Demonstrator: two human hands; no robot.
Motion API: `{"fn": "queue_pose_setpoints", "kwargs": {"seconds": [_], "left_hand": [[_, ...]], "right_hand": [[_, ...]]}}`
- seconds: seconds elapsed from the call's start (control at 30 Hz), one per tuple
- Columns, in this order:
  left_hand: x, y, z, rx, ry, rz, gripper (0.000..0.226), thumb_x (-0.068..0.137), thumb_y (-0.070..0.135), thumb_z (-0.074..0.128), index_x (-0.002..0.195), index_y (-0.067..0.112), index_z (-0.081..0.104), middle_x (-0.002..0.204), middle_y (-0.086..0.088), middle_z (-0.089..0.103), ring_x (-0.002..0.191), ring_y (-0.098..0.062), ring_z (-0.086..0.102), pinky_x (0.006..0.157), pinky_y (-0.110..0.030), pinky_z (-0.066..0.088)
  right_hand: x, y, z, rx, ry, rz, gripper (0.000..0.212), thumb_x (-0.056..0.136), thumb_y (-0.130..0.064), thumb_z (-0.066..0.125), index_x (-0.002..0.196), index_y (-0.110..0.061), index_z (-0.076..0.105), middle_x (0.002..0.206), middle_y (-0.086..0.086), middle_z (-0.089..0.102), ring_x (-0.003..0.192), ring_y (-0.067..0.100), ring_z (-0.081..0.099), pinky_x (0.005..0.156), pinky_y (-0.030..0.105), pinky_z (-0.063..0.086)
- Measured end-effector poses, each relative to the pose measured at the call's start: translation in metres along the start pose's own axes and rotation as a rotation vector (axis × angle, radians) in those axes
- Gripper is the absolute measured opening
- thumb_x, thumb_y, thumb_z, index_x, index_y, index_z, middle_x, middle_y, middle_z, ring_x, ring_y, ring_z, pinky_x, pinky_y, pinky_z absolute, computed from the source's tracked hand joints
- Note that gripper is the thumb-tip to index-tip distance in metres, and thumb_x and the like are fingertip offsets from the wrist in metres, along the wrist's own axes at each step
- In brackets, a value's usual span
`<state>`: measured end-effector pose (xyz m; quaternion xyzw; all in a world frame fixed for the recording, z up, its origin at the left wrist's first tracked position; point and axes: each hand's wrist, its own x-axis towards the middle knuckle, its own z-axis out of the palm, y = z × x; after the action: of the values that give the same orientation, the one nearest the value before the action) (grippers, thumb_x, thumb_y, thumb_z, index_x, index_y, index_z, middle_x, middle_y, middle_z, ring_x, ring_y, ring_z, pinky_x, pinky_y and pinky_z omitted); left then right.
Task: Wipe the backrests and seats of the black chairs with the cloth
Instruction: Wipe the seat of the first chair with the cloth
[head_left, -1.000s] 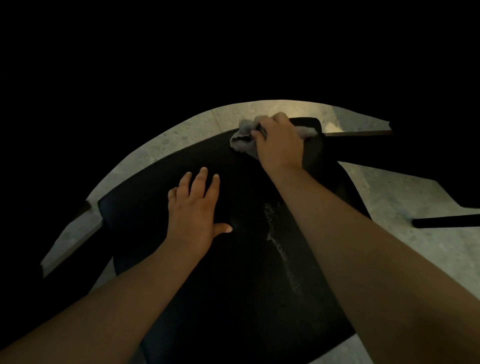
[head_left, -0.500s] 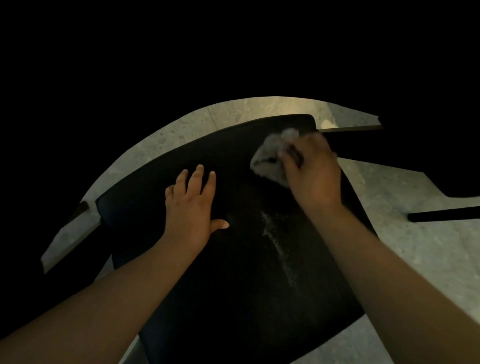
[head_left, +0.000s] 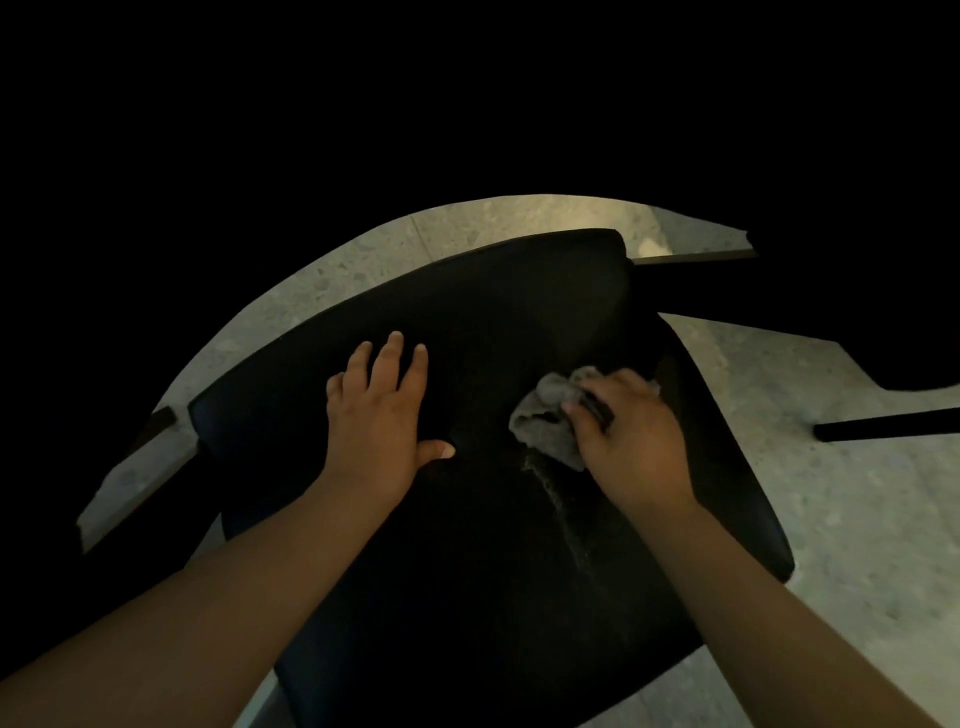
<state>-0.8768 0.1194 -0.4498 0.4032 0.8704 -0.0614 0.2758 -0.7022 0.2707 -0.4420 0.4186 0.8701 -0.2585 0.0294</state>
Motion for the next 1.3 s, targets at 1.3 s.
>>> {"fn": "queue_pose_setpoints", "kwargs": {"seconds": [1.3], "left_hand": [[-0.018, 0.056, 0.007, 0.032, -0.174, 0.082, 0.129, 0.069, 0.053, 0.080, 0.154, 0.022, -0.011, 0.160, -0.005, -0.022, 0.147, -0.036, -0.016, 0.119, -0.058, 0.009]], "right_hand": [[-0.047, 0.038, -0.008, 0.185, 0.178, 0.183, 0.030, 0.095, -0.022, 0.061, 0.124, -0.017, 0.063, 0.107, 0.001, 0.055, 0.085, 0.006, 0.050, 0.070, 0.005, 0.032]]}}
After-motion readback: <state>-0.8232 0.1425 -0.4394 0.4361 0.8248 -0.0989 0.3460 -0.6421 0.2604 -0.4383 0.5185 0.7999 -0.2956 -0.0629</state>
